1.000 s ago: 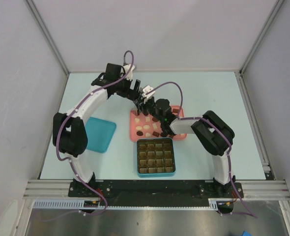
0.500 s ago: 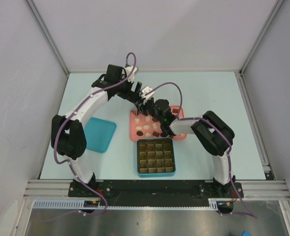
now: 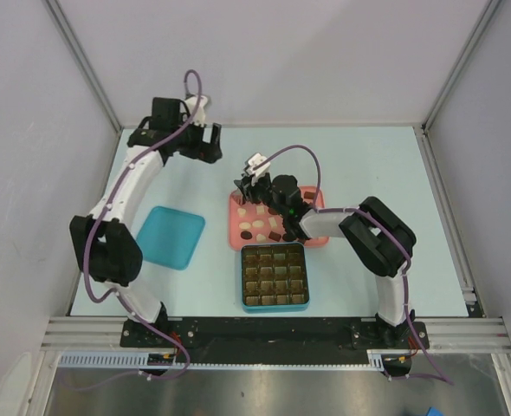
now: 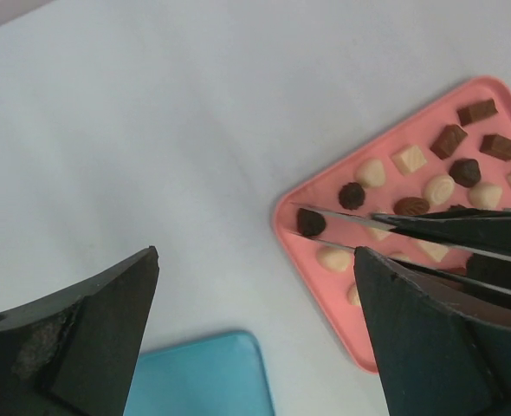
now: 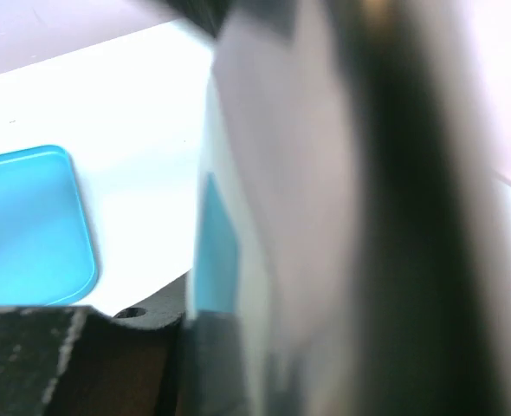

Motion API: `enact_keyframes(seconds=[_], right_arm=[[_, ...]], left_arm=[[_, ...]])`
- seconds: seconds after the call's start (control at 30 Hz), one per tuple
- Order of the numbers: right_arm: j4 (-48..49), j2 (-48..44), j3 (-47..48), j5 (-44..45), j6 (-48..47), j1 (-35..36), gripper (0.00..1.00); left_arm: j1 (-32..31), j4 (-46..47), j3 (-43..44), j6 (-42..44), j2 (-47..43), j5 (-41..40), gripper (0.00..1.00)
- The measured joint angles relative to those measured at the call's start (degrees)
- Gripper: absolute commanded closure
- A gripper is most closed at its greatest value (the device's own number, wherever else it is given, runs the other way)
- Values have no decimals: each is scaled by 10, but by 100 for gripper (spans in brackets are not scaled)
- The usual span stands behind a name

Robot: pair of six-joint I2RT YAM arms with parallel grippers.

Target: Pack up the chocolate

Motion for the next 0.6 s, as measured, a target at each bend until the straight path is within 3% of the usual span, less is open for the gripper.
enact_keyframes(seconds=[0.23,0.6], right_arm=[[-18,-21,-13,0,-10,0,76],[-63,-152,-75,-6,-28,10,77]], left_arm=[[87,-1,-21,-8,-64,-2,0],[84,14,-231,18,-136,-9,0]])
